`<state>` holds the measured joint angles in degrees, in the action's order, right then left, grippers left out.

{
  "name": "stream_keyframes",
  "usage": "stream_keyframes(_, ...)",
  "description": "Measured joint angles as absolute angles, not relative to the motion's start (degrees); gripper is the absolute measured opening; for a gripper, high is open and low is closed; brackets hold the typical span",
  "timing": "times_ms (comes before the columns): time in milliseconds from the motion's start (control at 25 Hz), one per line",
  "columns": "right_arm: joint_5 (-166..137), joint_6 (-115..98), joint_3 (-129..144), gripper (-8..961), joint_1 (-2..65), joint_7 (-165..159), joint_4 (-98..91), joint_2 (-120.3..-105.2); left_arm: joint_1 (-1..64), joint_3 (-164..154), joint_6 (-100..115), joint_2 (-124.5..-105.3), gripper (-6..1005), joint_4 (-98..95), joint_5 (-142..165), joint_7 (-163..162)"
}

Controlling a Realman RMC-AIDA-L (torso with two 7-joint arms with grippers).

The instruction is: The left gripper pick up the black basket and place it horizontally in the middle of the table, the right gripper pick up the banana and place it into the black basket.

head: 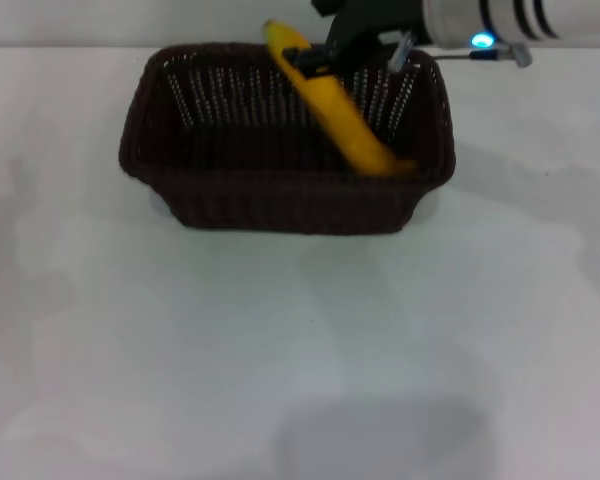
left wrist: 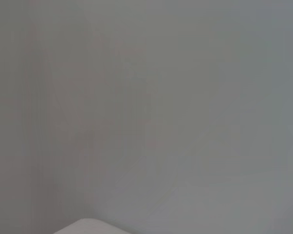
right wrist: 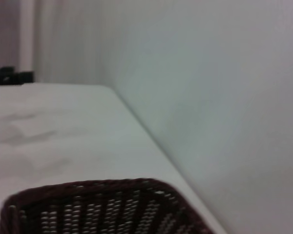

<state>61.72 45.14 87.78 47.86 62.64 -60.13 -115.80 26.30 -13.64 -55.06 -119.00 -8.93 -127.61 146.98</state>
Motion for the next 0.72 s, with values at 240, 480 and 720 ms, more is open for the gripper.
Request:
stream_keyframes(240,64.1,43.73,88.88,746,44.59,63.76,-63.4,-115.77,25.88,-13.38,-55.4,-119.0,813,-8.9,-127.68,147.24)
stream_keyframes(480,83.07,36.77,84.61,819,31.09,75.48,-73.45,-115.75,25.31,-13.36,-56.81,-119.23,814,-8.31,-127.71,147.31)
stream_keyframes(720,124.56,51.06,72.64,868,23.05,103.19,-60.71,-115.54,23.73,-13.36,-59.77,-119.34,814,-7.24,-127.71,147.31)
